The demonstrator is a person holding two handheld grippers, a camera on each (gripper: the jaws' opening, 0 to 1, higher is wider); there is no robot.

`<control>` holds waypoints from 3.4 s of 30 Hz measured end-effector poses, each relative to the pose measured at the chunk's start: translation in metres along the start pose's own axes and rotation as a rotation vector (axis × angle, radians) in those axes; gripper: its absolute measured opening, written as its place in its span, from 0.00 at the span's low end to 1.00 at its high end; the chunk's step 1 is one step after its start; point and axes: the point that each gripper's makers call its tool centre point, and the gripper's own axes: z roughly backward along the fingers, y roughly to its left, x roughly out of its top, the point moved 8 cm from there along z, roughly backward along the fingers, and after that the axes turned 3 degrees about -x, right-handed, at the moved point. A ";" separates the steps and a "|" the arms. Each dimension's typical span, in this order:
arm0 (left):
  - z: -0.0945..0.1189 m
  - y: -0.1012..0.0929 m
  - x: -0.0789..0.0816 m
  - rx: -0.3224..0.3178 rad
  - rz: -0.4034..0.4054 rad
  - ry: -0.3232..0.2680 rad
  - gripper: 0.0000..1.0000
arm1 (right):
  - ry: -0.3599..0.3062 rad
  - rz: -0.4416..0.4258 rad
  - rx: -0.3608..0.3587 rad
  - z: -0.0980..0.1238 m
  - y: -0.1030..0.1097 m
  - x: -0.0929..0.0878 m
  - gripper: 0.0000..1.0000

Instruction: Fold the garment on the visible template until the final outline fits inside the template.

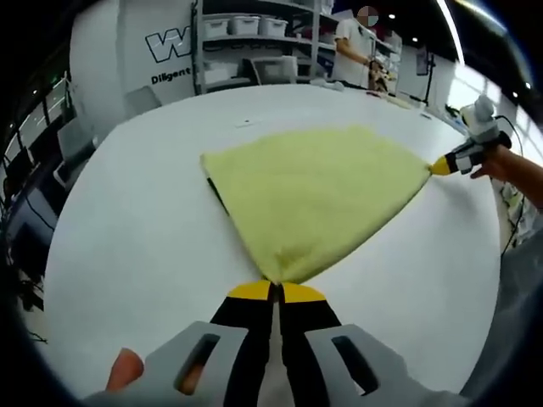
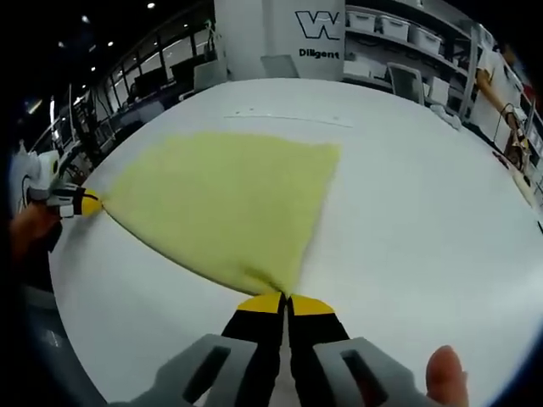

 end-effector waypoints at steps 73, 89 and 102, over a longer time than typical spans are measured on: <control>0.089 -0.027 -0.073 -0.043 0.022 0.070 0.03 | 0.242 0.152 -0.041 0.082 0.047 -0.072 0.00; 0.093 -0.066 -0.009 0.017 0.060 -0.159 0.03 | -0.063 0.130 -0.102 0.101 0.083 -0.011 0.00; 0.110 -0.090 0.040 0.152 0.048 -0.423 0.04 | -0.446 0.069 -0.109 0.124 0.118 0.038 0.00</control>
